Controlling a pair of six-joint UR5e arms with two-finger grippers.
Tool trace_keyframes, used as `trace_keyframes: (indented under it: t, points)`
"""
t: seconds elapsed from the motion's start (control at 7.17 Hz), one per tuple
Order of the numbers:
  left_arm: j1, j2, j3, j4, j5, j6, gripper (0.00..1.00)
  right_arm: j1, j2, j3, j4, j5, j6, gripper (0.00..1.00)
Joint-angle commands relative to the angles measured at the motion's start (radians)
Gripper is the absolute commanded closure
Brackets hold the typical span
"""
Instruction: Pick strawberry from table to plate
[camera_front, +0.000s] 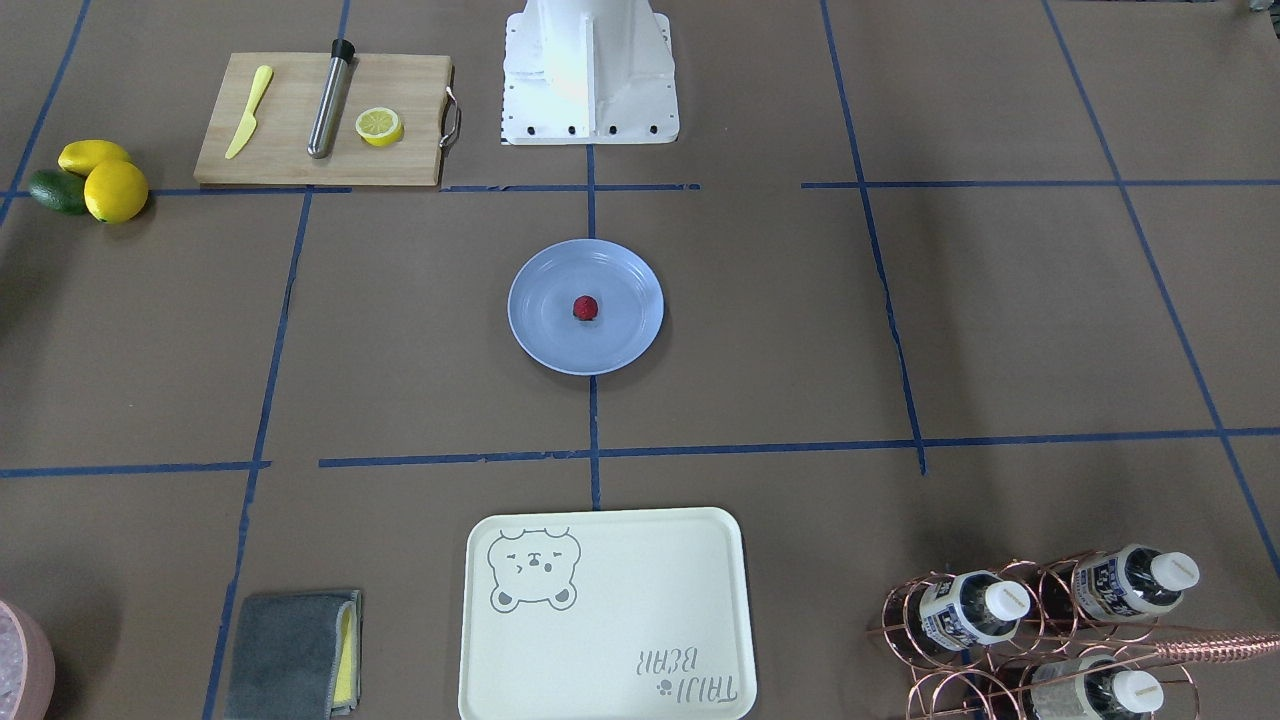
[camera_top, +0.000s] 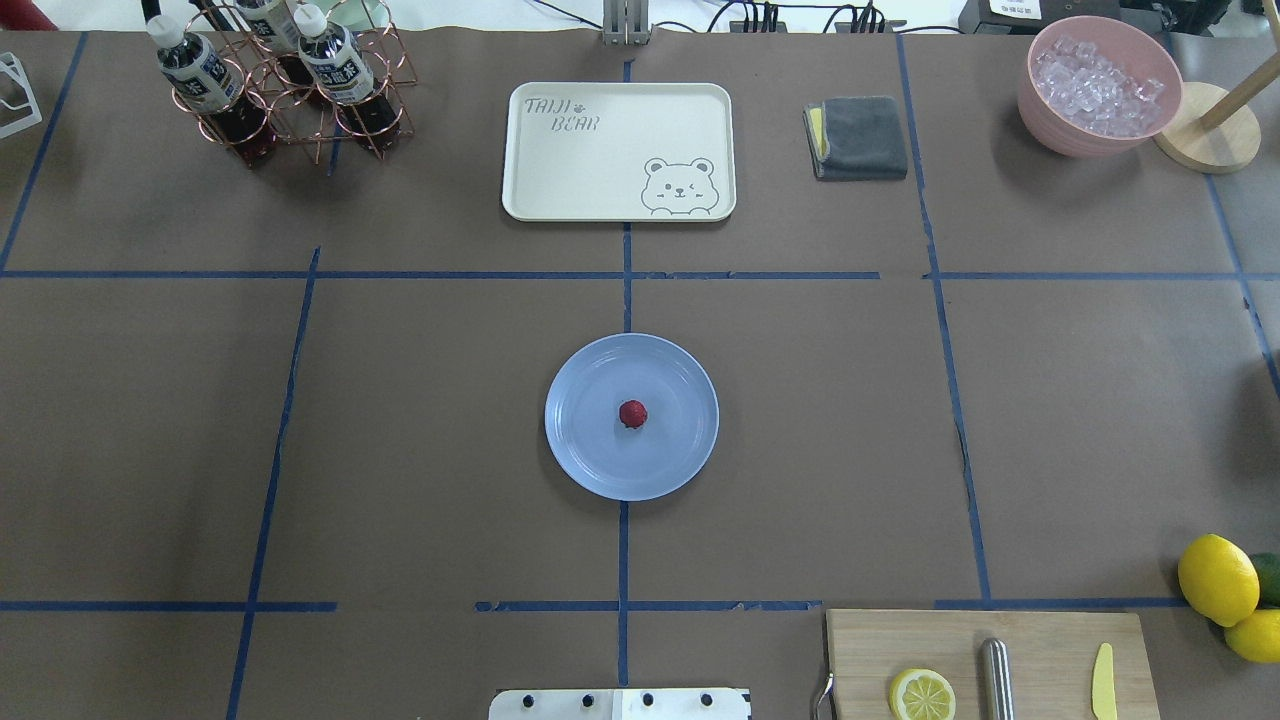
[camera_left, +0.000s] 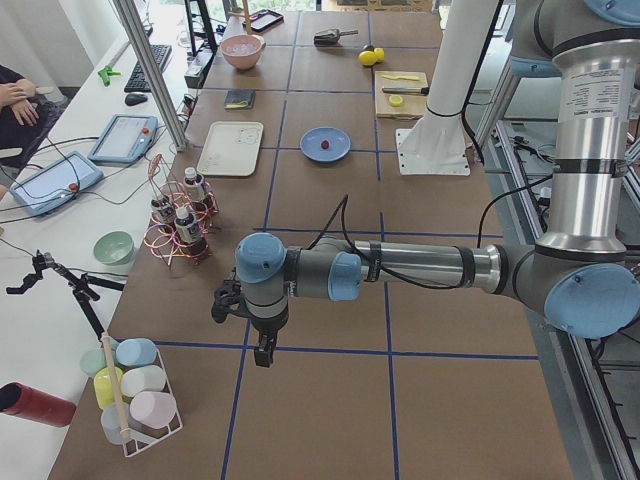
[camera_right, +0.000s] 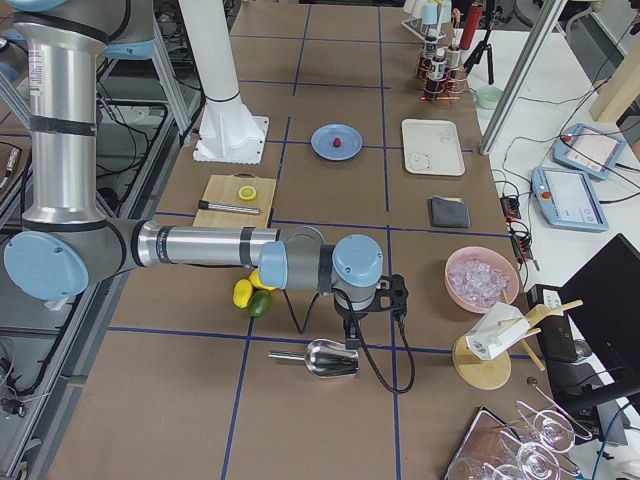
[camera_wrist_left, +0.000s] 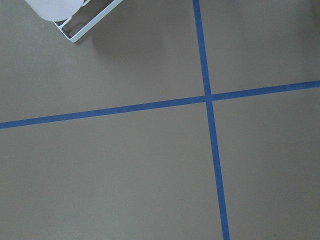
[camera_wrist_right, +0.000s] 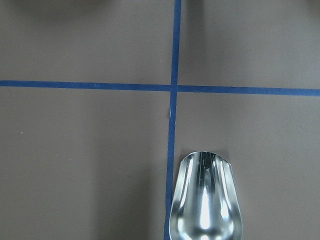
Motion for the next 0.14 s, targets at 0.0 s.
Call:
trace_keyframes:
  t: [0.0]
  points:
    - [-0.001,0.000,-0.001,0.000,0.000,0.000,0.00,0.000,-0.001,0.006,0.000,0.003,0.002,0.00]
